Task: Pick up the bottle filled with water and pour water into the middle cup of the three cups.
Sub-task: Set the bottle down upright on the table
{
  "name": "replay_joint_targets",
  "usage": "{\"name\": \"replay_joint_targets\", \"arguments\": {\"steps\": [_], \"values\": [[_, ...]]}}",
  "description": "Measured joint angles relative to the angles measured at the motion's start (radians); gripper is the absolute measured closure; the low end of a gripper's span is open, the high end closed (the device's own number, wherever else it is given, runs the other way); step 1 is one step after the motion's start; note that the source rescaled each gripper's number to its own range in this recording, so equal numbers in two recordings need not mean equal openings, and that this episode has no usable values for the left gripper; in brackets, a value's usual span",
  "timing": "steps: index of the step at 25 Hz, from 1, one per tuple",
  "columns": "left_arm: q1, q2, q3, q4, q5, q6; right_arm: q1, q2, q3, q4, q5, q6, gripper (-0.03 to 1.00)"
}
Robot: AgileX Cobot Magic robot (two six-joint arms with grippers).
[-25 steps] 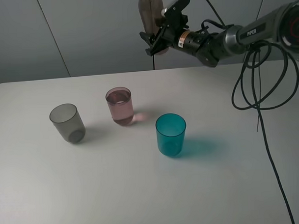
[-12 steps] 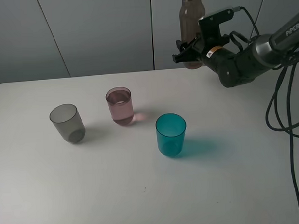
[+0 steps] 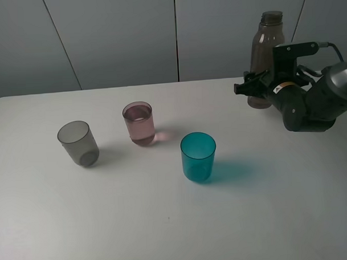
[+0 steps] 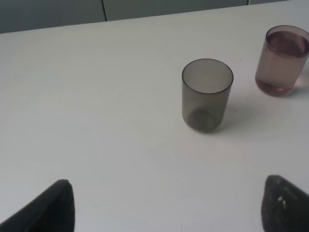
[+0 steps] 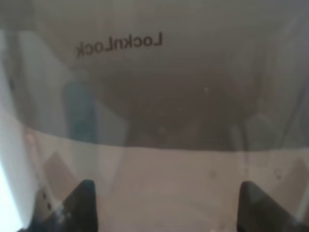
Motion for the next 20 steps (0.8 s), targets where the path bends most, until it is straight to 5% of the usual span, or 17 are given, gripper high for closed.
{"name": "replay_joint_targets", "arguments": {"steps": [8,20], "values": [[0.0,0.0,0.0,0.0,0.0,0.0,-0.005,0.014,0.062,0.036,-0.179,0.036,0.97],[0.0,0.0,0.0,0.0,0.0,0.0,-0.005,0.121,-0.04,0.028,-0.195,0.078,0.97]]}}
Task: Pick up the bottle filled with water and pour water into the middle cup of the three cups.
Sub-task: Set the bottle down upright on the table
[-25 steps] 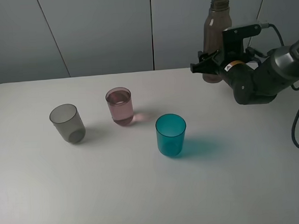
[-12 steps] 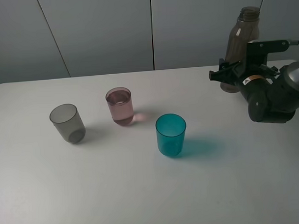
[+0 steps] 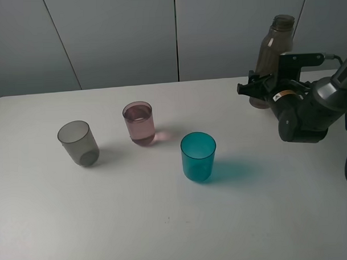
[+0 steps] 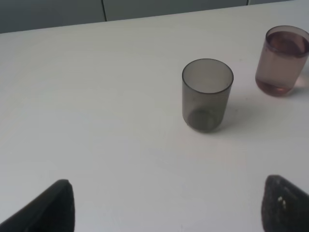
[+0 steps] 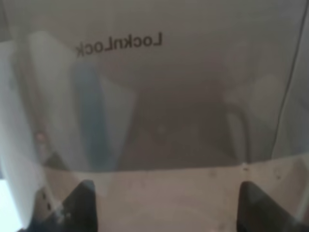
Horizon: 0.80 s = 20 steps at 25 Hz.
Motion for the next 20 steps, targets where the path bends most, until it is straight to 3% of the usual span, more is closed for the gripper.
{"name": "replay_joint_targets", "arguments": {"steps": [20], "values": [[0.0,0.0,0.0,0.0,0.0,0.0,0.0,0.117,-0.066,0.0,-0.015,0.0,0.97]]}}
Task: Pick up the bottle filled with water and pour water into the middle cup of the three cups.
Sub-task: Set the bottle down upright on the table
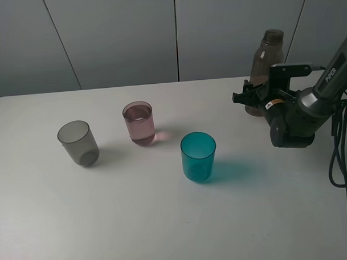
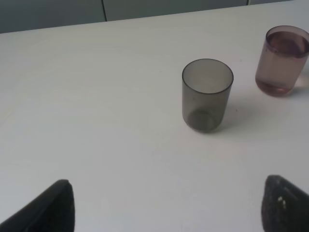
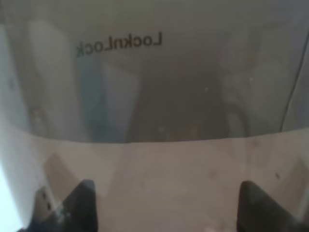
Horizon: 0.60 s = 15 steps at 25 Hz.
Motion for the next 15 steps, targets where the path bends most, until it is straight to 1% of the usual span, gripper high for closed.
{"name": "replay_joint_targets", "arguments": {"steps": [15], "values": [[0.0,0.0,0.0,0.0,0.0,0.0,0.0,0.002,0.0,0.0,-0.005,0.014,0.96]]}}
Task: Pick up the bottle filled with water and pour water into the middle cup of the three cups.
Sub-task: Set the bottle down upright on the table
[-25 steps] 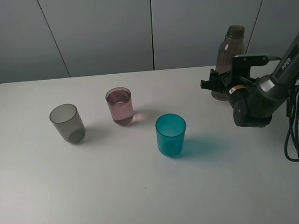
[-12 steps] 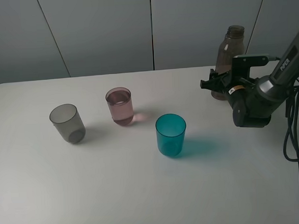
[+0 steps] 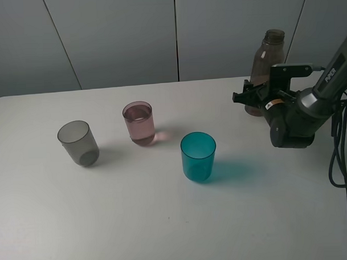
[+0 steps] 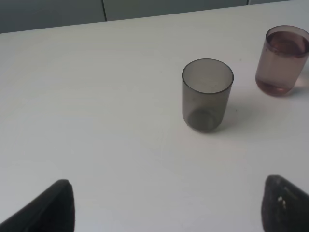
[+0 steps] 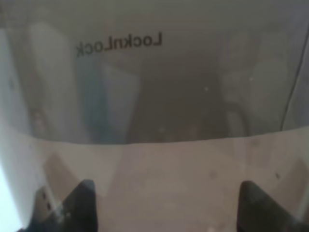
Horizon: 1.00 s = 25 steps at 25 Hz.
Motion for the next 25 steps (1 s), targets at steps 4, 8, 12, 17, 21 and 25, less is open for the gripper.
{"name": "replay_joint_targets", "arguments": {"steps": [4,8,12,17,21,25], "values": [[0.0,0.0,0.0,0.0,0.0,0.0,0.0,0.0,0.0,0.0,0.0,0.004,0.47],[0.0,0.0,0.0,0.0,0.0,0.0,0.0,0.0,0.0,0.0,-0.001,0.004,0.07],[0.0,0.0,0.0,0.0,0.0,0.0,0.0,-0.011,0.0,0.0,0.065,0.004,-0.02],[0.0,0.0,0.0,0.0,0.0,0.0,0.0,-0.061,0.0,0.0,0.173,0.002,-0.02],[0.0,0.0,0.0,0.0,0.0,0.0,0.0,-0.113,0.014,0.0,0.276,-0.006,-0.02],[0.0,0.0,0.0,0.0,0.0,0.0,0.0,-0.161,0.034,-0.002,0.411,-0.018,-0.02]]}}
